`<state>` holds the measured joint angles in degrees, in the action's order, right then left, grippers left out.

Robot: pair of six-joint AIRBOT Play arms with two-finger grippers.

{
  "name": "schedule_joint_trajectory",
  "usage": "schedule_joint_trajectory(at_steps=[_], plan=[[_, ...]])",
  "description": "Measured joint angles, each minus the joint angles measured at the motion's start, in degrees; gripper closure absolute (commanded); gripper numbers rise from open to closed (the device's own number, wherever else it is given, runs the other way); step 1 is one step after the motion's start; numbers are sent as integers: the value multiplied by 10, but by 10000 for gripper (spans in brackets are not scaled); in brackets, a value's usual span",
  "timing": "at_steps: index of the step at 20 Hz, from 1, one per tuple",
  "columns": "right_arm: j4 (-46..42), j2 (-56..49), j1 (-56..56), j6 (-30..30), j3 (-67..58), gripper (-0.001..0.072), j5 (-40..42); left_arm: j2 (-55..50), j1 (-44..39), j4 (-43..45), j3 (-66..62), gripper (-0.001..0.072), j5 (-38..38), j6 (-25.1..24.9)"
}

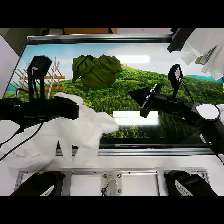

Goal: Fold the clothes and pants, and hang the long-sleeved shirts on hangers.

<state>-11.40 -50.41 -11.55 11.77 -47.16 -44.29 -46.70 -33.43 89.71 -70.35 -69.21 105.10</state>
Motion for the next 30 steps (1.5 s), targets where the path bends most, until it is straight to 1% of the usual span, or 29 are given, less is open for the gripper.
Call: schedule_joint_trajectory(at_steps=[2,4,6,8,10,12,13,15,17,18,19,20,21,22,23,24,25,26,28,30], plan=[[-33,19,17,34,0,692,57,-39,-38,-1,-54,693,3,4],[-90,48,48,88,0,692,118,-91,-64,-11,-114,693,17,-2],[-156,77,91,148,0,692,162,-152,-84,-48,-178,693,46,-32],[-224,104,148,219,0,692,176,-222,-99,-106,-253,693,81,-80],[-291,122,207,293,0,692,169,-294,-105,-163,-340,693,105,-117],[-357,135,273,366,0,692,132,-352,-102,-210,-423,693,118,-139],[-382,138,300,391,0,692,109,-370,-95,-228,-450,693,123,-147],[-426,143,348,425,0,691,61,-378,-72,-249,-454,693,121,-157],[-460,145,372,451,0,691,28,-364,-31,-261,-401,693,101,-161],[-473,145,377,459,0,692,16,-354,-5,-264,-358,680,88,-163],[-482,145,379,465,0,692,6,-344,24,-267,-308,345,76,-165],[-489,143,377,469,0,691,-4,-336,54,-270,-255,-13,69,-165],[-494,139,372,474,0,690,-13,-332,81,-271,-211,29,65,-165],[-498,135,366,477,0,676,-22,-329,109,-273,-170,29,60,-160],[-501,130,360,479,0,563,-30,-325,138,-274,-135,28,57,-153],[-504,124,354,480,0,339,-38,-320,163,-277,-108,28,53,-148],[-505,118,349,482,0,160,-49,-313,186,-279,-81,28,50,-145],[-506,111,346,486,0,116,-61,-305,203,-281,-59,28,47,-141],[-508,95,342,498,1,119,-85,-282,226,-282,-10,28,42,-136],[-509,75,340,506,5,120,-109,-258,231,-283,37,27,36,-137]])
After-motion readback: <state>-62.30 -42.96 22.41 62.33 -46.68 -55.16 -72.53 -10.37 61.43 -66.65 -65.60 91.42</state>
